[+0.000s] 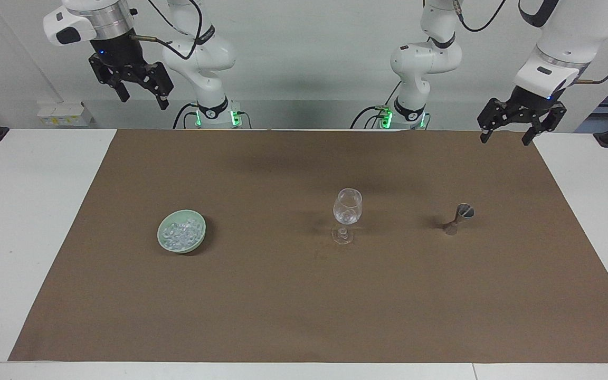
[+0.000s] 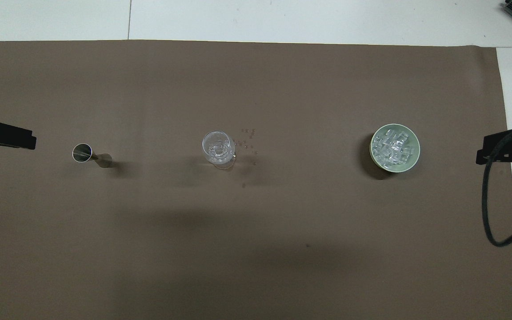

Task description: Pour wine and add ice with both arms

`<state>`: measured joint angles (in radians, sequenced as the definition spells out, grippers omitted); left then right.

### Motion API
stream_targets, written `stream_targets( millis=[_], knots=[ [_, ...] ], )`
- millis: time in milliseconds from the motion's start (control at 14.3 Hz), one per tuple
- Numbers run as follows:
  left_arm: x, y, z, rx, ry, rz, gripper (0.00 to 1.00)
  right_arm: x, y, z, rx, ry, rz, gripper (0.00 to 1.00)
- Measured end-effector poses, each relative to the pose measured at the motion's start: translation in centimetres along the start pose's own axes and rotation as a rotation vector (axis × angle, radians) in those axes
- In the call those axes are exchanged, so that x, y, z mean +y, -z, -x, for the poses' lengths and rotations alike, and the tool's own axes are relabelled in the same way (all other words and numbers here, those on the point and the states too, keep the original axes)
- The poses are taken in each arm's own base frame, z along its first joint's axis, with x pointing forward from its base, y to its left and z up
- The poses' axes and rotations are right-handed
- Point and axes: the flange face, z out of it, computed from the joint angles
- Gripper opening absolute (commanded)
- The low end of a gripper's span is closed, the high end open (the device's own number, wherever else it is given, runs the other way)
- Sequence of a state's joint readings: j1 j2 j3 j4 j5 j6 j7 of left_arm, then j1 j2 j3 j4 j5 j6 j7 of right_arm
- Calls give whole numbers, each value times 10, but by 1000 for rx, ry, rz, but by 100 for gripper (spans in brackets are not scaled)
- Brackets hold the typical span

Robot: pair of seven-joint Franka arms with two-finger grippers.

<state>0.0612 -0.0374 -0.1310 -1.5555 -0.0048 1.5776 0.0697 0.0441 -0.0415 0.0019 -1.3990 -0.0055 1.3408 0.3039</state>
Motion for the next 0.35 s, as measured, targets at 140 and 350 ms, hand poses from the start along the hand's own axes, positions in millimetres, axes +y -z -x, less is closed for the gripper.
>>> stream_targets(
  millis=[140,350],
  knots=[
    [0,0,0,0,0,0,100,0,-2,0,-6,11,2,100],
    [0,0,0,0,0,0,100,-1,-7,0,-16,22,5,100]
  ],
)
